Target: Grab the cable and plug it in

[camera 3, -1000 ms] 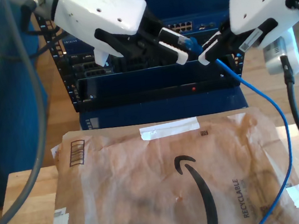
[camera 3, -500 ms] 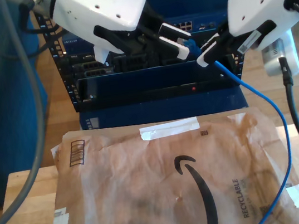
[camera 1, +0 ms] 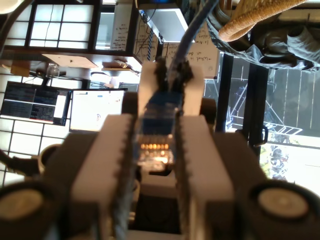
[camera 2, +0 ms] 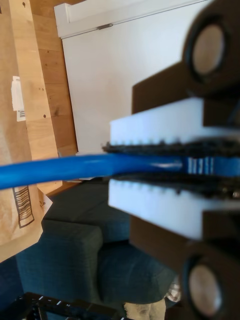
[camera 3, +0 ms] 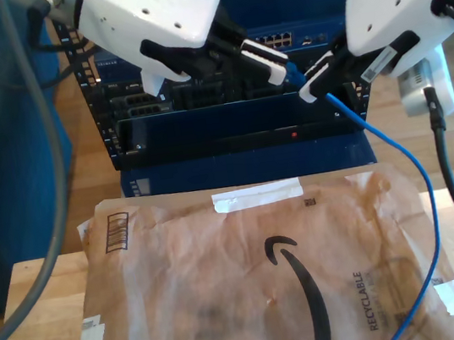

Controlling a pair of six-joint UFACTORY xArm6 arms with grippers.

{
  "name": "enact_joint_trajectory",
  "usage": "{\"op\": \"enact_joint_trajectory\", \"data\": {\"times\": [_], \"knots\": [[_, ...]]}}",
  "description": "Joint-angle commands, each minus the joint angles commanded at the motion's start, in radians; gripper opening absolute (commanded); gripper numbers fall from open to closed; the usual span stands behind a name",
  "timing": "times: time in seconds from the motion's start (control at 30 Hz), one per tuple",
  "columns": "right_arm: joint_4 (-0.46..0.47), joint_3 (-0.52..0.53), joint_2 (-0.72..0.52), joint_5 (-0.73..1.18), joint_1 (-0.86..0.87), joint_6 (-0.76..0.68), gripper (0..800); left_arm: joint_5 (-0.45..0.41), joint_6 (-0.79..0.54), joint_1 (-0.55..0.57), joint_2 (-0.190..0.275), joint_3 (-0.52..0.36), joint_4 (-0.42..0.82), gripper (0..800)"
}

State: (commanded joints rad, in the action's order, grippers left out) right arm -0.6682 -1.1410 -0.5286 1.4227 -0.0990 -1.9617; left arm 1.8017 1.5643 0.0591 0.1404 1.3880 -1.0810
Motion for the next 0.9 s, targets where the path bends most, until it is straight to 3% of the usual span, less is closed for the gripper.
{"op": "enact_joint_trajectory", "data": {"times": [0.1, 0.27, 0.43, 0.67, 0.9], "knots": [[0.002, -0.015, -0.006, -0.002, 0.002, 0.009, 550, 0.006, 0.003, -0.002, 0.002, 0.005, 0.003, 3], [0.005, -0.117, -0.012, 0.000, 0.009, 0.072, 786, 0.031, 0.046, -0.054, -0.002, 0.005, -0.003, 2], [0.003, -0.137, -0.075, -0.003, 0.000, 0.095, 798, 0.114, 0.109, -0.109, -0.037, 0.006, -0.066, 2], [0.008, -0.114, -0.098, -0.066, -0.020, 0.305, 798, 0.198, 0.176, -0.218, -0.117, 0.006, -0.213, 2], [0.003, -0.071, -0.126, -0.155, -0.028, 0.466, 798, 0.262, 0.213, -0.233, -0.144, 0.006, -0.233, 2]]}}
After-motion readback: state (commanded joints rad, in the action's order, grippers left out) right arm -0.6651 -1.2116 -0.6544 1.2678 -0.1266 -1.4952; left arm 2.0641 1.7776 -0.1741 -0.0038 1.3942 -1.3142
